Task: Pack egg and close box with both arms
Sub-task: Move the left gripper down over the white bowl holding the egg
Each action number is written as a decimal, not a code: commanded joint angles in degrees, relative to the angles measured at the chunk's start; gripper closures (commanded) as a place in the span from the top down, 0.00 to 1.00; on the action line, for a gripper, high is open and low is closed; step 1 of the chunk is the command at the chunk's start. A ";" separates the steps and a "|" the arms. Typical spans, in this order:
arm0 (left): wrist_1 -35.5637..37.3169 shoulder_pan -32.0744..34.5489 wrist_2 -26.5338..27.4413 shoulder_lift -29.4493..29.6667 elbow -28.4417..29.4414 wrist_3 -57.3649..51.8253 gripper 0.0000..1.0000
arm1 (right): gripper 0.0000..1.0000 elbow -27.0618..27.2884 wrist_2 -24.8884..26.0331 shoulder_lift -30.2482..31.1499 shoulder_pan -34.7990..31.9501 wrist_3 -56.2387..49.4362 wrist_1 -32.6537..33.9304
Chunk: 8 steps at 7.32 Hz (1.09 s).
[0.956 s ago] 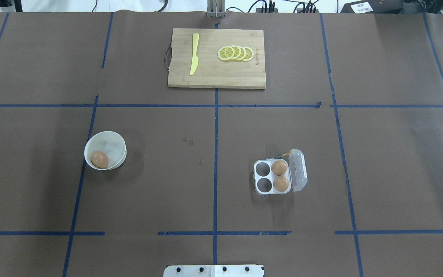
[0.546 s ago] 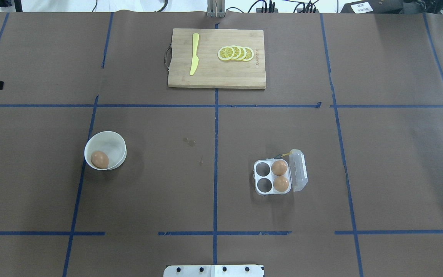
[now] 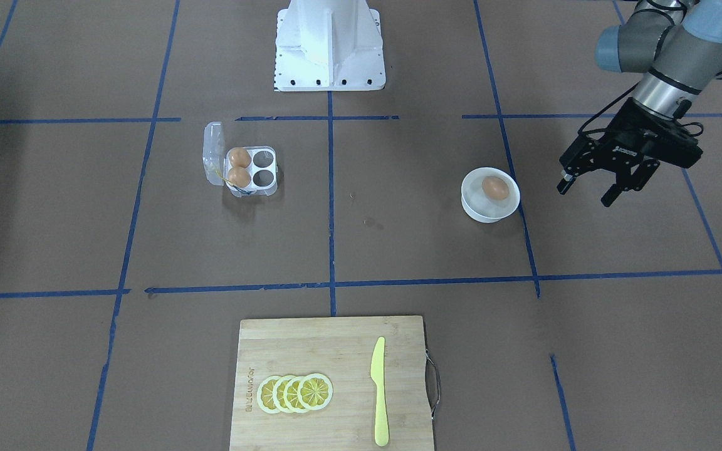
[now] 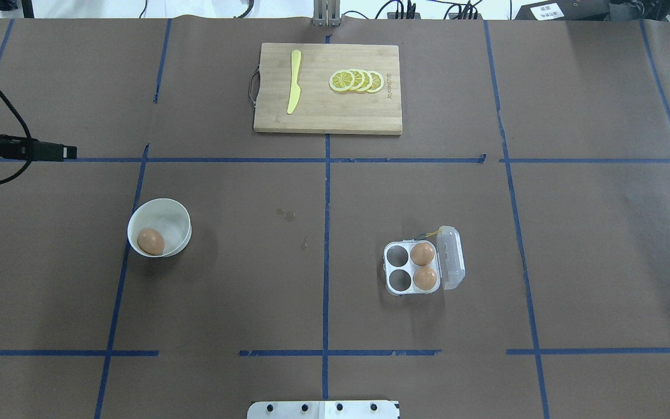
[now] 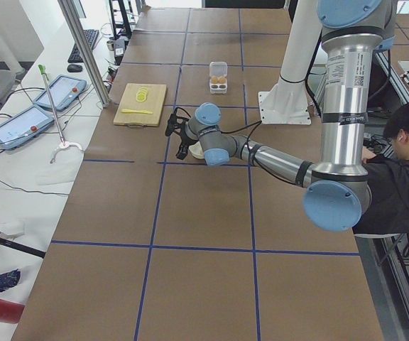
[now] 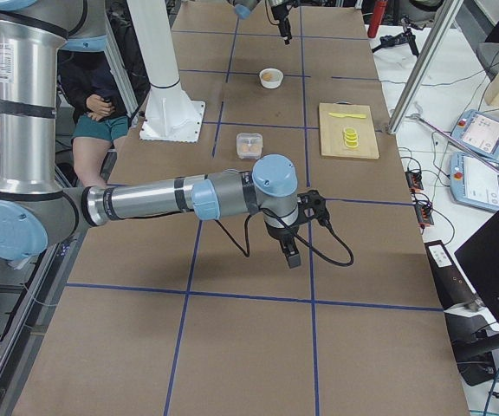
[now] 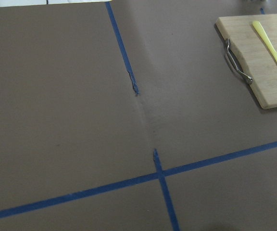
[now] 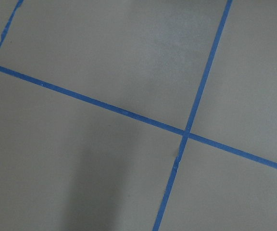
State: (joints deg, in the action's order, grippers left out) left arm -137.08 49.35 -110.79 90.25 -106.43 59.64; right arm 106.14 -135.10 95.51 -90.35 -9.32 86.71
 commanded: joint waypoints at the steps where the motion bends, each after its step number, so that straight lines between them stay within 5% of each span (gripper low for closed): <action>1: 16.49 -7.65 4.96 4.73 -4.74 9.05 0.88 | 1.00 0.04 0.02 0.03 0.00 0.00 -0.23; 3: 19.31 -12.85 8.74 7.31 -3.18 15.58 0.78 | 1.00 -0.23 0.02 0.03 0.00 -0.08 -0.23; 8: 24.14 -16.03 10.86 8.36 -1.95 19.20 0.78 | 1.00 -0.23 0.02 0.03 0.00 -0.08 -0.23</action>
State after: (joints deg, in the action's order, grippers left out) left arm -113.27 33.49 -100.00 98.52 -108.91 78.73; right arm 105.91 -135.09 95.54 -90.35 -9.35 86.48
